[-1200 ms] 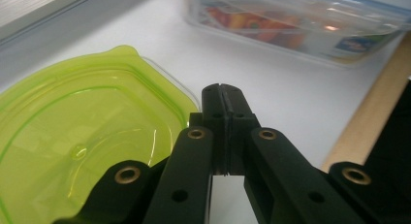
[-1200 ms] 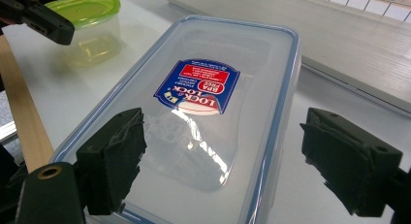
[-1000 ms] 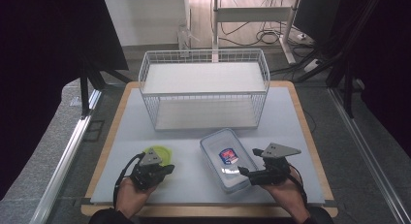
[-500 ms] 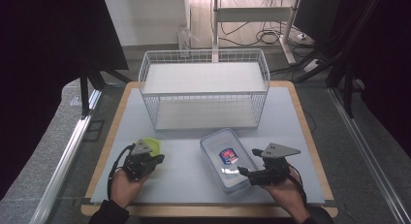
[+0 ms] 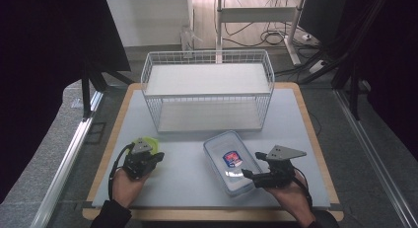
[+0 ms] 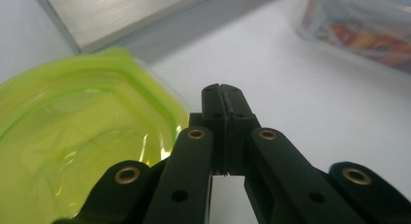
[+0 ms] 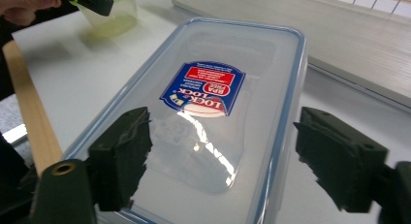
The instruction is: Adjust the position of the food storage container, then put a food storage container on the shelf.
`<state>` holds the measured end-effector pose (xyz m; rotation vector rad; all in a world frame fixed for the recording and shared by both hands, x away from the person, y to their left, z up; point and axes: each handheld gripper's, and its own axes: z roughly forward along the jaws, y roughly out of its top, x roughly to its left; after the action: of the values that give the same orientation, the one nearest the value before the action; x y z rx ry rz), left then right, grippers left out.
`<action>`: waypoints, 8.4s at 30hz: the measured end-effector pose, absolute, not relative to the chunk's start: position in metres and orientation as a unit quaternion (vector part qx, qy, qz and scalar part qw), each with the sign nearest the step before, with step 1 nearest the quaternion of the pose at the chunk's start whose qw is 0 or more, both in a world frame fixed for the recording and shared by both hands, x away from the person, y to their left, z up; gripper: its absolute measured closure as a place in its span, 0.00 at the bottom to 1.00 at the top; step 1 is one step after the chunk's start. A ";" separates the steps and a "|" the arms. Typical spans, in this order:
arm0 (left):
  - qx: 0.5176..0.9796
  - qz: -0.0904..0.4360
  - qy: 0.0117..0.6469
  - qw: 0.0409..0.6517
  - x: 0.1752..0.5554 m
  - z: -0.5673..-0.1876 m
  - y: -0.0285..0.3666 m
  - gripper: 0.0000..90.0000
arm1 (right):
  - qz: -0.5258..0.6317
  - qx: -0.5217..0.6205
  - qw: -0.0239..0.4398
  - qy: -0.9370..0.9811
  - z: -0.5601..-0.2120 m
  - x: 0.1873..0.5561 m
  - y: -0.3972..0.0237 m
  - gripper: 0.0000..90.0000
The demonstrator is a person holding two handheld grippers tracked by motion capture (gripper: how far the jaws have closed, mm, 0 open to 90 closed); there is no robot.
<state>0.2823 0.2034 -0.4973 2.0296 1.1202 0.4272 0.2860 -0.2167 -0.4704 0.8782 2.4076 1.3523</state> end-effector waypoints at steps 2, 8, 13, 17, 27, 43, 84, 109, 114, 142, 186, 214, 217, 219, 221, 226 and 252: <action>0.795 0.169 0.427 0.396 0.282 -0.494 0.195 0.95 | 0.463 0.305 0.119 0.823 -0.468 0.285 -0.218 0.39; 0.805 0.156 0.403 0.407 0.295 -0.489 0.175 1.00 | 0.453 0.310 0.115 0.828 -0.460 0.280 -0.225 0.81; 0.817 0.158 0.378 0.405 0.313 -0.486 0.154 1.00 | 0.447 0.299 0.109 0.836 -0.457 0.272 -0.228 1.00; 0.823 0.154 0.365 0.408 0.330 -0.485 0.137 1.00 | 0.437 0.290 0.113 0.844 -0.456 0.264 -0.230 1.00; 0.835 0.149 0.346 0.400 0.362 -0.494 0.103 0.99 | 0.423 0.284 0.102 0.854 -0.469 0.243 -0.236 1.00; 0.841 0.136 0.340 0.397 0.371 -0.493 0.093 1.00 | 0.360 0.312 0.081 0.875 -0.490 0.241 -0.236 1.00; 0.842 0.151 0.364 0.367 0.362 -0.492 0.101 1.00 | 0.355 0.393 0.150 0.835 -0.493 0.330 -0.254 1.00; 0.840 0.148 0.411 0.322 0.318 -0.506 0.105 1.00 | 0.361 0.381 0.135 0.841 -0.497 0.350 -0.238 1.00; 0.841 0.150 0.411 0.318 0.306 -0.506 0.111 1.00 | 0.360 0.371 0.129 0.847 -0.497 0.344 -0.232 1.00; 0.823 0.133 0.381 0.401 0.262 -0.496 0.158 0.14 | 0.401 0.323 0.154 0.843 -0.472 0.316 -0.250 0.34; 0.812 0.023 0.395 0.429 0.322 -0.504 0.122 0.00 | 0.395 0.329 0.022 0.858 -0.485 0.340 -0.220 0.00; 0.794 -0.017 0.386 0.469 0.308 -0.499 0.131 0.32 | 0.422 0.367 -0.053 0.827 -0.479 0.346 -0.232 0.39; 0.791 -0.013 0.382 0.478 0.301 -0.498 0.135 0.41 | 0.433 0.369 -0.054 0.821 -0.478 0.338 -0.237 0.47; 0.793 -0.005 0.379 0.478 0.298 -0.497 0.134 0.42 | 0.443 0.371 -0.060 0.814 -0.480 0.336 -0.241 0.49; 0.793 -0.001 0.378 0.478 0.295 -0.497 0.134 0.43 | 0.444 0.370 -0.066 0.813 -0.480 0.335 -0.242 0.48; 0.791 0.001 0.380 0.479 0.291 -0.499 0.134 0.43 | 0.443 0.376 -0.083 0.810 -0.485 0.334 -0.243 0.48; 0.758 -0.054 0.416 0.499 0.295 -0.502 0.143 0.54 | 0.445 0.409 -0.075 0.793 -0.480 0.324 -0.241 0.53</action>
<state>0.2949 0.1432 -0.5023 1.8354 1.0073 -0.1310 0.3241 -0.2414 -0.4805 1.3492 2.6180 1.4680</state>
